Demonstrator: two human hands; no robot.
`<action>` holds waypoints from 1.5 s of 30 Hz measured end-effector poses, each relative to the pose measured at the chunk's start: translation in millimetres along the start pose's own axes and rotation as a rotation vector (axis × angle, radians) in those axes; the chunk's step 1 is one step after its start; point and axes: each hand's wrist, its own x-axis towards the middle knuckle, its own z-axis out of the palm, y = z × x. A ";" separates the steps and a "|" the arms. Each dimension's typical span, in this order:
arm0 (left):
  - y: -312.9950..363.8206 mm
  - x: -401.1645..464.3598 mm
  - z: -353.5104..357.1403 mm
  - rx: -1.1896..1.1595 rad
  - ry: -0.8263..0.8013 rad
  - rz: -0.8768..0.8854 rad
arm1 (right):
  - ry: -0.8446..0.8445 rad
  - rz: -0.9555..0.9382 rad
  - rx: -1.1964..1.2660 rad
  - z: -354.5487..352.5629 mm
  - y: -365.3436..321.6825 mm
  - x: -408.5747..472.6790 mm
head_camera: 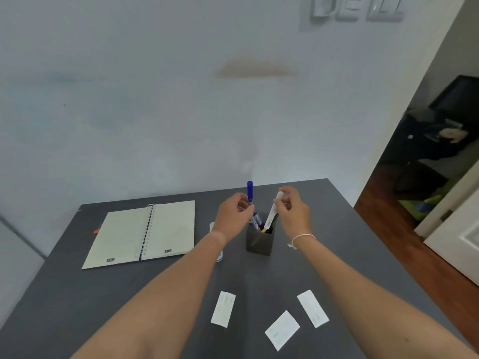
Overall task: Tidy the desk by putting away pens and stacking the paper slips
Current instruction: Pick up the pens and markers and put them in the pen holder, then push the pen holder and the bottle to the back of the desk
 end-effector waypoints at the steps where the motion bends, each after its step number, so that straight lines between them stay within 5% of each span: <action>1: -1.4 4.5 5.0 0.007 0.002 -0.017 | -0.011 0.001 -0.009 -0.6 3.7 3.4; 14: -32.9 16.9 40.3 0.150 -0.025 -0.150 | -0.216 0.049 -0.029 4.7 47.9 9.6; 33: -53.3 -26.4 25.7 0.165 0.079 -0.212 | -0.118 0.027 -0.051 1.0 62.7 -8.6; 45: -79.4 -85.6 -17.9 0.074 -0.009 -0.232 | -0.092 0.055 -0.060 23.6 39.3 -79.9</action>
